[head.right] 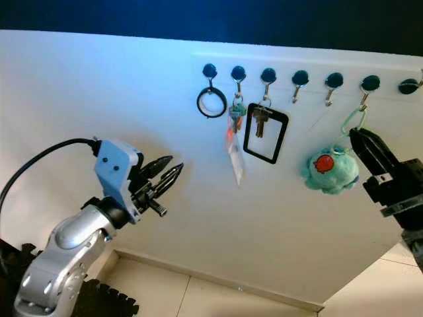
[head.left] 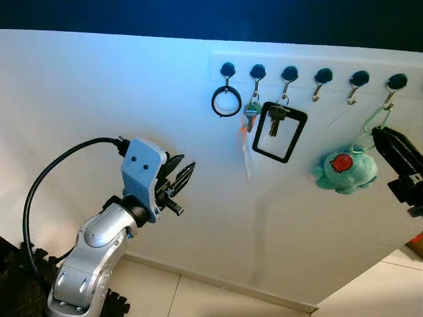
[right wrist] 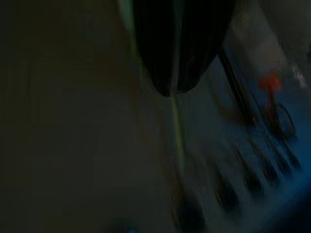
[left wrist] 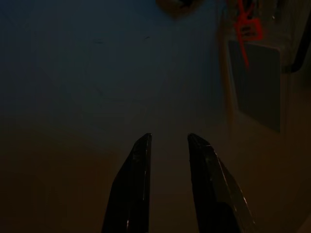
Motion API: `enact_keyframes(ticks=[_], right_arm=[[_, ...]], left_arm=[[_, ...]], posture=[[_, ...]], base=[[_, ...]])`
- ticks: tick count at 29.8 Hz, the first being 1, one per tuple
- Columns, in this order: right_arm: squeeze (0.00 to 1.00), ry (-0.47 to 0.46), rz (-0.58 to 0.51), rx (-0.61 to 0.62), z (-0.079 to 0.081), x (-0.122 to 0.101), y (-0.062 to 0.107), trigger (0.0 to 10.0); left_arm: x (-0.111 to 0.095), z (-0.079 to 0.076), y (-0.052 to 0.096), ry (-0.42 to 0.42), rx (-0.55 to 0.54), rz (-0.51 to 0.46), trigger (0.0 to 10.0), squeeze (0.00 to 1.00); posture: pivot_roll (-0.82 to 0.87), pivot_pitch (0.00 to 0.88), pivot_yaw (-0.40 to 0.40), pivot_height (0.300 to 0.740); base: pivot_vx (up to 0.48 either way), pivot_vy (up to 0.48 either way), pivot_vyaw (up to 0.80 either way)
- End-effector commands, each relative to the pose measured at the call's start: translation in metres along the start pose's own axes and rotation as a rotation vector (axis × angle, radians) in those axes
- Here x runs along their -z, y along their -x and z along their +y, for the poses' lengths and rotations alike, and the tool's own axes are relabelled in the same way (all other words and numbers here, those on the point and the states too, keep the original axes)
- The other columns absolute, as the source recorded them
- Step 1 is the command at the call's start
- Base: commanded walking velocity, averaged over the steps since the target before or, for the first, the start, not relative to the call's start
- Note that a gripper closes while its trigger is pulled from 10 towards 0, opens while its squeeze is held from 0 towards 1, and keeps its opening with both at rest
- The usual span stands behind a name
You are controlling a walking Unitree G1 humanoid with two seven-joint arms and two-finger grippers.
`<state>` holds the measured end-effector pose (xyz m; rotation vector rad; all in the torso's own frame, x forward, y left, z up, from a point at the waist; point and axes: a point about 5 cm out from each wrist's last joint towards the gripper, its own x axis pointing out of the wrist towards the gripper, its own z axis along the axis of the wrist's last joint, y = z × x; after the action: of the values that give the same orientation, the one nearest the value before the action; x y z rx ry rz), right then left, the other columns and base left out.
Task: Hang keys on a hook
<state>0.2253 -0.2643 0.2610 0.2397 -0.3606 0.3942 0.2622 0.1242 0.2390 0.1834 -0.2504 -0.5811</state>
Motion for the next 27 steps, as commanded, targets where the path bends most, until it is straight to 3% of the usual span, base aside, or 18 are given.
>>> enact_keyframes(ticks=[1, 2, 6, 7, 8, 11, 14, 17, 19, 21, 23, 27], right_arm=[[1.00, -0.009, 0.016, -0.008, 0.003, 0.003, 0.000, 10.0], [0.00, -0.015, 0.015, -0.014, 0.004, 0.003, 0.001, 10.0], [0.00, -0.021, 0.031, -0.012, 0.004, 0.009, 0.002, 10.0], [0.00, -0.010, 0.061, -0.006, 0.005, 0.016, 0.004, 10.0], [0.00, -0.004, 0.174, -0.005, 0.011, 0.043, 0.010, 10.0], [0.00, -0.004, 0.236, -0.003, 0.014, 0.059, 0.015, 10.0], [0.00, 0.054, 0.518, 0.022, 0.023, 0.133, 0.047, 10.0], [0.00, 0.054, 0.518, 0.022, 0.023, 0.133, 0.047, 10.0], [0.00, 0.120, 0.709, 0.077, 0.028, 0.186, 0.081, 10.0], [0.00, 0.120, 0.709, 0.077, 0.028, 0.186, 0.081, 10.0], [0.00, 0.196, 0.827, 0.161, 0.033, 0.224, 0.110, 10.0], [0.00, 0.230, 0.876, 0.254, 0.035, 0.248, 0.125, 10.0]], left_arm=[[0.002, -0.002, 0.001, 0.006, 0.008, 0.009, 10.0, 0.00], [0.002, -0.002, 0.001, 0.006, 0.009, 0.010, 10.0, 0.00], [0.003, -0.002, 0.001, 0.007, 0.010, 0.011, 10.0, 0.00], [0.003, -0.002, 0.001, 0.008, 0.010, 0.011, 10.0, 0.00], [0.005, -0.004, 0.001, 0.013, 0.007, 0.014, 10.0, 0.00], [0.006, -0.004, 0.001, 0.016, 0.004, 0.016, 10.0, 0.00], [0.014, -0.006, 0.004, 0.028, -0.025, 0.042, 10.0, 0.00], [0.014, -0.006, 0.004, 0.028, -0.025, 0.042, 10.0, 0.00], [0.029, -0.006, 0.009, 0.033, -0.068, 0.096, 10.0, 0.00], [0.029, -0.006, 0.009, 0.033, -0.068, 0.096, 10.0, 0.00], [0.046, -0.008, 0.015, 0.046, -0.114, 0.155, 10.0, 0.00], [0.066, -0.008, 0.020, 0.038, -0.184, 0.224, 10.0, 0.00]], posture=[[0.00, 0.189, 0.078, 0.740], [0.00, 0.189, 0.078, 0.740], [0.00, 0.189, 0.078, 0.740], [0.00, 0.189, 0.078, 0.740], [0.00, 0.189, 0.078, 0.740], [0.00, 0.191, 0.062, 0.740], [0.00, 0.193, 0.057, 0.740], [0.00, 0.193, 0.057, 0.740], [0.00, 0.192, 0.054, 0.740], [0.00, 0.192, 0.054, 0.740], [0.01, 0.181, 0.043, 0.740], [0.01, 0.169, 0.036, 0.740]], base=[[0.000, 0.000, 0.00], [0.000, 0.000, 0.00], [0.000, 0.000, 0.00], [0.000, 0.000, 0.00], [0.000, 0.000, 0.00], [0.000, 0.000, 0.00], [0.000, 0.000, 0.00], [0.000, 0.000, 0.00], [0.000, 0.000, 0.00], [0.000, 0.000, 0.00], [0.000, 0.000, 0.00], [0.000, 0.000, 0.00]])
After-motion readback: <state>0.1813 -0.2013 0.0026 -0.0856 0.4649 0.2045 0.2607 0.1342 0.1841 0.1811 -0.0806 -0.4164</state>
